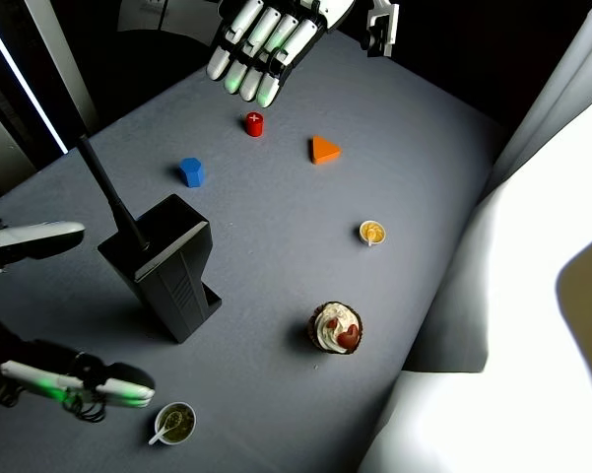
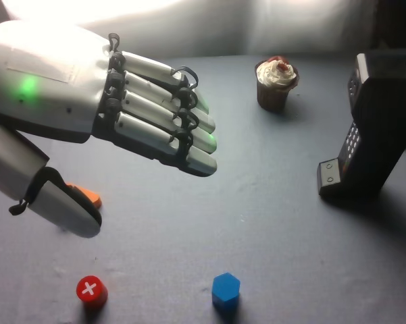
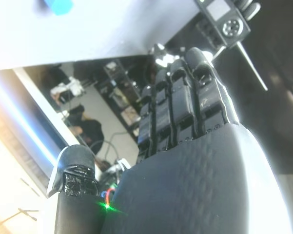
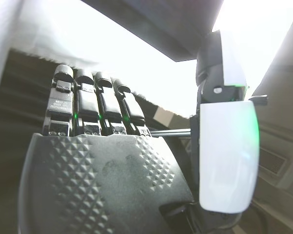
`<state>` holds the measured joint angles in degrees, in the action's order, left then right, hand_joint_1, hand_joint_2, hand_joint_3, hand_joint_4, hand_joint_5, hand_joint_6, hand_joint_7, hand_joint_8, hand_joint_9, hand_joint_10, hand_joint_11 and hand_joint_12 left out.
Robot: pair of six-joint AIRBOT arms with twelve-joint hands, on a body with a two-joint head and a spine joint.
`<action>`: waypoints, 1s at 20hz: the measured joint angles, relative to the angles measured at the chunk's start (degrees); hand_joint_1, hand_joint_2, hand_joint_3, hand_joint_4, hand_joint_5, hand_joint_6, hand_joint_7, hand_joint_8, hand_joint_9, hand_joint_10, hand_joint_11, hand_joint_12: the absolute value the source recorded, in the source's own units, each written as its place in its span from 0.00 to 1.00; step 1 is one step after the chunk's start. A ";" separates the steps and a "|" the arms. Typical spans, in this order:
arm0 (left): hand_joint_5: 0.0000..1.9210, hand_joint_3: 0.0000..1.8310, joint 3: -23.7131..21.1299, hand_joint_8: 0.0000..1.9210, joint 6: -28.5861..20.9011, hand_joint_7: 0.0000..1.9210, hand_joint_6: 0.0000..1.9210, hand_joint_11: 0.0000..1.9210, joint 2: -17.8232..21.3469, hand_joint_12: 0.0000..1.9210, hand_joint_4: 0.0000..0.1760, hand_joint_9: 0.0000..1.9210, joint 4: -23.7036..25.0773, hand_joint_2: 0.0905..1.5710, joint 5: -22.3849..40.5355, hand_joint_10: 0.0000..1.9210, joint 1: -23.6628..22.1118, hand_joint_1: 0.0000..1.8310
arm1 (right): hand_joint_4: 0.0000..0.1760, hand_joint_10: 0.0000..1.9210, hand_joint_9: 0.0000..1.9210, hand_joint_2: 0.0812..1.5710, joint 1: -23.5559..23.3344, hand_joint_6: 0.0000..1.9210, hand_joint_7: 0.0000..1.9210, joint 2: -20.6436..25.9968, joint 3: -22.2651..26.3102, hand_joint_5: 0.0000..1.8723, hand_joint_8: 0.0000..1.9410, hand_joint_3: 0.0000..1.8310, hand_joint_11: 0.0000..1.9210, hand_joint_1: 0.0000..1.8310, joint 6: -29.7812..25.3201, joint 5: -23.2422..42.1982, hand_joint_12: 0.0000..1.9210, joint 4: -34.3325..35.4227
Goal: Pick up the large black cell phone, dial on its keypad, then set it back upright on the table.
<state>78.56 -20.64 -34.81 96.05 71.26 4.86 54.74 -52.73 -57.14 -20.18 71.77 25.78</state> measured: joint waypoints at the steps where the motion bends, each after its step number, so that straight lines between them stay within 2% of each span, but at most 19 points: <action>1: 0.08 0.00 0.00 0.00 0.00 0.11 0.00 0.00 0.00 0.20 0.12 0.09 -0.02 0.77 0.02 0.00 0.00 0.00 | 0.21 0.00 0.00 0.60 -1.01 0.00 0.00 -0.02 0.00 0.00 0.00 0.00 0.00 0.48 0.55 -0.55 0.04 -0.26; 2: 0.09 0.00 0.00 0.00 0.02 0.11 0.00 0.00 0.00 0.20 0.12 0.10 -0.02 0.76 0.00 0.00 0.00 0.00 | 0.25 0.00 0.00 0.59 -2.21 0.00 0.00 -0.04 0.00 0.00 0.00 0.00 0.00 0.48 1.03 -1.55 0.03 -0.52; 6: 0.09 0.00 0.00 0.00 0.04 0.12 0.00 0.00 0.00 0.19 0.11 0.10 0.22 0.77 -0.02 0.00 -0.31 0.00 | 0.25 0.00 0.00 0.59 -4.98 0.00 0.00 -0.17 0.28 0.00 0.00 0.00 0.00 0.47 2.12 -3.61 0.03 -1.01; 8: 0.10 0.00 0.00 0.00 0.02 0.12 0.00 0.00 0.00 0.21 0.10 0.10 0.02 0.76 -0.09 0.00 -0.42 0.00 | 0.22 0.00 0.00 0.60 -5.60 0.00 0.00 -0.31 0.72 0.00 0.00 0.00 0.00 0.46 2.34 -4.24 0.01 -0.85; 9: 0.09 0.00 0.00 0.00 0.02 0.13 0.00 0.00 0.00 0.21 0.10 0.11 0.02 0.77 -0.11 0.00 -0.44 0.00 | 0.13 0.00 0.00 0.60 -5.64 0.00 0.00 -0.46 0.79 0.00 0.00 0.00 0.00 0.46 2.51 -4.42 0.00 -1.22; 12: 0.09 0.00 0.00 0.00 -0.07 0.11 0.00 0.00 0.00 0.19 0.13 0.09 0.11 0.76 -0.13 0.00 -0.42 0.00 | 0.01 0.00 0.00 0.58 -6.05 0.00 0.00 -0.59 0.87 0.00 0.00 0.00 0.00 0.50 3.02 -4.98 0.00 -1.09; 17: 0.08 0.00 0.00 0.00 -0.17 0.11 0.00 0.00 0.00 0.17 0.13 0.09 0.13 0.76 -0.20 0.00 -0.42 0.00 | 0.00 0.00 0.00 0.59 -7.67 0.00 0.00 -0.63 0.85 0.00 0.00 0.00 0.00 0.57 3.39 -6.93 0.00 -1.03; 20: 0.08 0.00 -0.02 0.00 -0.42 0.11 0.00 0.00 0.00 0.17 0.13 0.09 0.17 0.76 0.09 0.00 -0.72 0.00 | 0.00 0.00 0.00 0.59 -8.72 0.00 0.00 -0.87 0.63 0.00 0.00 0.00 0.00 0.57 3.61 -7.48 0.00 -1.01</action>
<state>78.54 -21.06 -34.81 96.23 71.35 4.14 46.02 -53.60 -56.51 -16.58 64.29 24.77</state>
